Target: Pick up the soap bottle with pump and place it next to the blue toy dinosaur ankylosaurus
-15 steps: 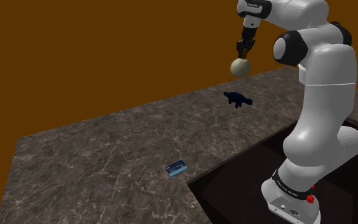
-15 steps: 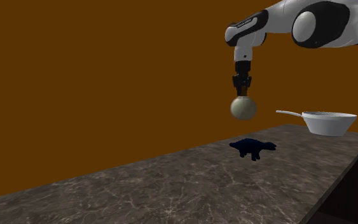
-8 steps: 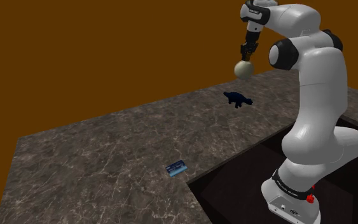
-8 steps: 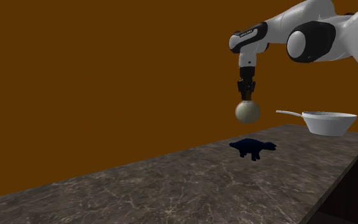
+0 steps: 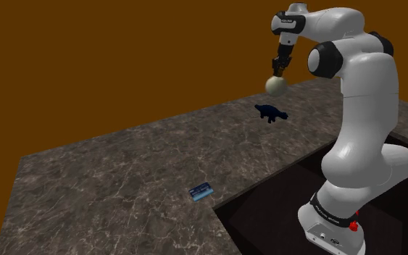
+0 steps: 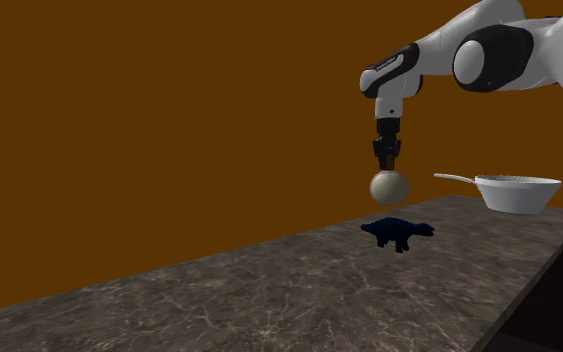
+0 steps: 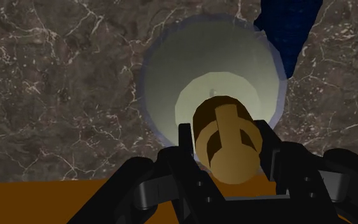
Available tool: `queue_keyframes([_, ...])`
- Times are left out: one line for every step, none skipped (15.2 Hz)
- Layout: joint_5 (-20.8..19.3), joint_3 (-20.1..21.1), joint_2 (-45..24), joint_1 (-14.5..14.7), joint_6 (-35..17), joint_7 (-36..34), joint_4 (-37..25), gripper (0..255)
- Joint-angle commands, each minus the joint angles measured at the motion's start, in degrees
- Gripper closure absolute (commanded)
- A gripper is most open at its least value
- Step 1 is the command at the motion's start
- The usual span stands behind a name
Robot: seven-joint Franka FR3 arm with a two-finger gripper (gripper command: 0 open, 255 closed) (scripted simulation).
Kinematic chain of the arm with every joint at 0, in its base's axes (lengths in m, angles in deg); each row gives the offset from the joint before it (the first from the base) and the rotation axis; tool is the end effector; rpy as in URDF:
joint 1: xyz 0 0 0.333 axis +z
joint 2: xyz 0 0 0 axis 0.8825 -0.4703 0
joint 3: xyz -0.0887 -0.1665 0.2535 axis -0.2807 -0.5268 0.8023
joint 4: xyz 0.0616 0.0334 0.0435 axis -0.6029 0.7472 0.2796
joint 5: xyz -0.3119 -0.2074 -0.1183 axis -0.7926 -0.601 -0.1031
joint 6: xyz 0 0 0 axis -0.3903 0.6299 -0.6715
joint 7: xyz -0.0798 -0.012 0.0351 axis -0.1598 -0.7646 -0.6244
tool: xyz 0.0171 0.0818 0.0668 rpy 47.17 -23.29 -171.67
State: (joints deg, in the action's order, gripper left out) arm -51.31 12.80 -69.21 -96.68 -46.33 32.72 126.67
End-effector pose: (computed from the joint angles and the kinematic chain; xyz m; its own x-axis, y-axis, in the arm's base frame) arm 0.5086 -0.5035 0.4950 0.9648 -0.2632 -0.0012 -0.2631 -0.9647 0.0125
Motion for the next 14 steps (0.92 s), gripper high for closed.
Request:
queue_keyframes([-0.05, 0.0, 0.35, 0.23, -1.7, 0.03, 1.98, 255])
queue_keyframes([-0.06, 0.0, 0.45, 0.32, -2.53, 0.05, 2.93, 255])
queue_keyframes([-0.07, 0.0, 0.54, 0.41, -3.36, 0.08, 3.84, 255])
queue_keyframes([-0.07, 0.01, 0.6, 0.49, -4.17, 0.1, 4.72, 255])
queue_keyframes([-0.07, 0.02, 0.64, 0.56, -4.96, 0.13, 5.56, 255])
queue_keyframes([-0.06, 0.04, 0.66, 0.63, -5.75, 0.15, 6.37, 255])
queue_keyframes([-0.04, 0.05, 0.67, 0.69, -6.52, 0.18, 7.15, 255])
queue_keyframes([-0.03, 0.06, 0.65, 0.75, -7.28, 0.21, 7.9, 255])
queue_keyframes([-0.01, 0.08, 0.62, 0.8, -8.03, 0.24, 8.63, 255])
queue_keyframes([0.02, 0.1, 0.57, 0.85, -8.77, 0.27, 9.33, 255])
queue_keyframes([0.05, 0.12, 0.51, 0.89, -9.51, 0.3, 10.01, 255])
queue_keyframes([0.08, 0.14, 0.43, 0.93, -10.23, 0.33, 10.66, 255])
queue_keyframes([0.12, 0.17, 0.34, 0.97, -10.94, 0.36, 11.28, 255])
queue_keyframes([0.16, 0.19, 0.23, 1.0, -11.65, 0.4, 11.89, 255])
